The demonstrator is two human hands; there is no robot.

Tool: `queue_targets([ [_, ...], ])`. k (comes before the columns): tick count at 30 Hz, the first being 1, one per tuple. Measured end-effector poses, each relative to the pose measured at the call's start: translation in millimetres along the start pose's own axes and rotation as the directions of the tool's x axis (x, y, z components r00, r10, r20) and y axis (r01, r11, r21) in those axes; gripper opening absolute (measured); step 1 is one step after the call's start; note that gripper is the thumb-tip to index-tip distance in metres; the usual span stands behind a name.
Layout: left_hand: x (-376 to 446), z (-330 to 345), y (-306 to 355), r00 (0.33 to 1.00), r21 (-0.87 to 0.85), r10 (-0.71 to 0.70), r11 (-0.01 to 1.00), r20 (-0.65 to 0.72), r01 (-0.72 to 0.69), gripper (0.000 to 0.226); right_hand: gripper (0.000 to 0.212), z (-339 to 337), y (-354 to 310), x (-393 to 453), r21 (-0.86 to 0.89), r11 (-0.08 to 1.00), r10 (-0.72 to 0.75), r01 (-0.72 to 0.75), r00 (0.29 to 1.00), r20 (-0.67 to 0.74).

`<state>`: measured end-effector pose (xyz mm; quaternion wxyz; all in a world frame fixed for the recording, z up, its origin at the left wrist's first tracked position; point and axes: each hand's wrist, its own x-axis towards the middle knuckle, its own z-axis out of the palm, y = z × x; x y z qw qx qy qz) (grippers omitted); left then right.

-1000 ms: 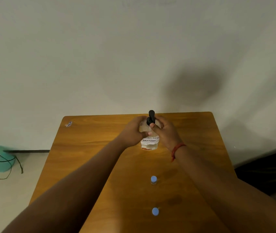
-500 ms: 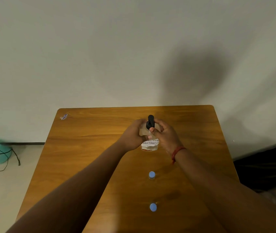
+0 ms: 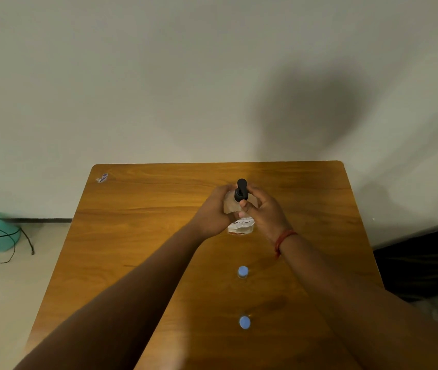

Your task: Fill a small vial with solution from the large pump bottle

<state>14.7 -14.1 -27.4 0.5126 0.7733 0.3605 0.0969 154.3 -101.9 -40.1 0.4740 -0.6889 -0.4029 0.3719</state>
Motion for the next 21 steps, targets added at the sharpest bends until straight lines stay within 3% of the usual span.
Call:
queue_targets([
  [8, -3.9, -3.8, -4.5, 1.000, 0.084, 0.010, 0.996, 0.014, -0.011, 0.083, 0.062, -6.9, 3.5, -3.4, 0.028, 0.999, 0.023, -0.025, 0.998, 0.055],
  [21, -18.5, -21.2, 9.8, 0.994, 0.332, -0.012, 0.943, 0.112, -0.026, 0.101, 0.084, -36.8, -14.7, -14.7, -0.239, 0.971, 0.026, 0.016, 0.985, 0.173],
])
